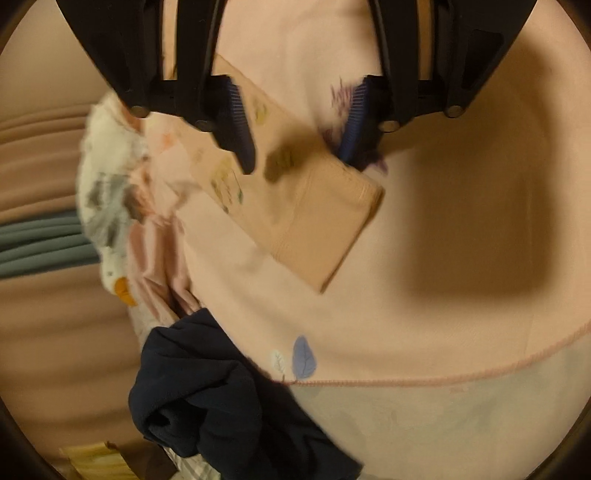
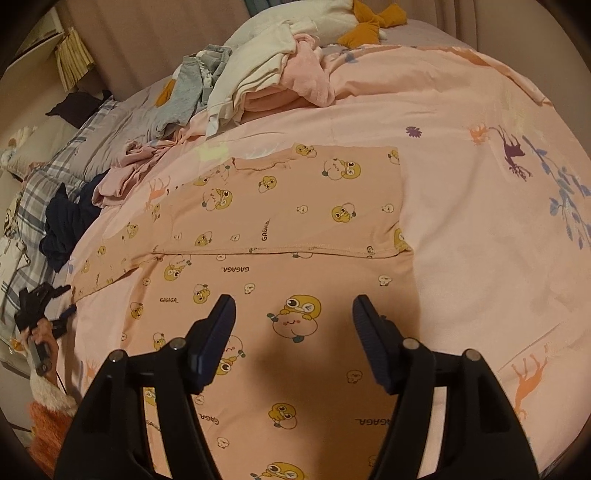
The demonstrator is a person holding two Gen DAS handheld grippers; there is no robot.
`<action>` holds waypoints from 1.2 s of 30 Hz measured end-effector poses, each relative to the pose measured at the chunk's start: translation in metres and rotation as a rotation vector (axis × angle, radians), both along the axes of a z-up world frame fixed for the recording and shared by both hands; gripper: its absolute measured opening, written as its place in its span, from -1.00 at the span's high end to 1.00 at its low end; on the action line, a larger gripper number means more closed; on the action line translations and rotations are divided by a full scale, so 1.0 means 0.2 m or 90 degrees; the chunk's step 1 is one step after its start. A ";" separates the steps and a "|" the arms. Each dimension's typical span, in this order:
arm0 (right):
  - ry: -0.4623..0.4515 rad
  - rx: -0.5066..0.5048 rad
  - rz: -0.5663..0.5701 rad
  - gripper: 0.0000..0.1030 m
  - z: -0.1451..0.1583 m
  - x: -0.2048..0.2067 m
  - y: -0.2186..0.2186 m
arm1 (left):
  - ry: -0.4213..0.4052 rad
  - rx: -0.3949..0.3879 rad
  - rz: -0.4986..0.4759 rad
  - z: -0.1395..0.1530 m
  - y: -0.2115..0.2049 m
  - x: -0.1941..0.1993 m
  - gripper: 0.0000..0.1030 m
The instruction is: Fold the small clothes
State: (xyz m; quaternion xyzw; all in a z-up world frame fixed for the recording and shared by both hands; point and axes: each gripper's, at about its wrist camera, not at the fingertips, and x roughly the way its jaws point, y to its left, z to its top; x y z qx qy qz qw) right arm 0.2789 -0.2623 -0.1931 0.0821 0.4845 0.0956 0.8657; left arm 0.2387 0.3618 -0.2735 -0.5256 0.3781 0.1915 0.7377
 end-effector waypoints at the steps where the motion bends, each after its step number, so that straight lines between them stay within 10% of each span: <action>1: -0.003 -0.010 -0.001 -0.25 0.00 0.00 0.00 | 0.024 0.021 0.003 0.00 0.01 0.02 0.49; 6: 0.006 -0.026 -0.005 0.06 -0.04 0.03 -0.03 | 0.109 0.188 -0.039 0.13 -0.13 0.11 0.68; 10: -0.010 -0.015 -0.057 0.72 -0.08 0.05 -0.10 | 0.135 0.335 -0.087 0.29 -0.35 0.20 0.73; 15: -0.015 0.022 -0.126 0.83 -0.12 0.05 -0.22 | 0.097 0.400 -0.182 0.46 -0.71 0.33 0.74; 30: -0.040 0.023 -0.214 0.80 -0.11 -0.07 -0.66 | -0.017 0.416 -0.457 0.50 -2.03 0.81 0.76; 36: -0.033 -0.002 -0.195 0.76 -0.09 -0.10 -0.68 | 0.030 0.345 -0.518 0.35 -1.97 0.79 0.76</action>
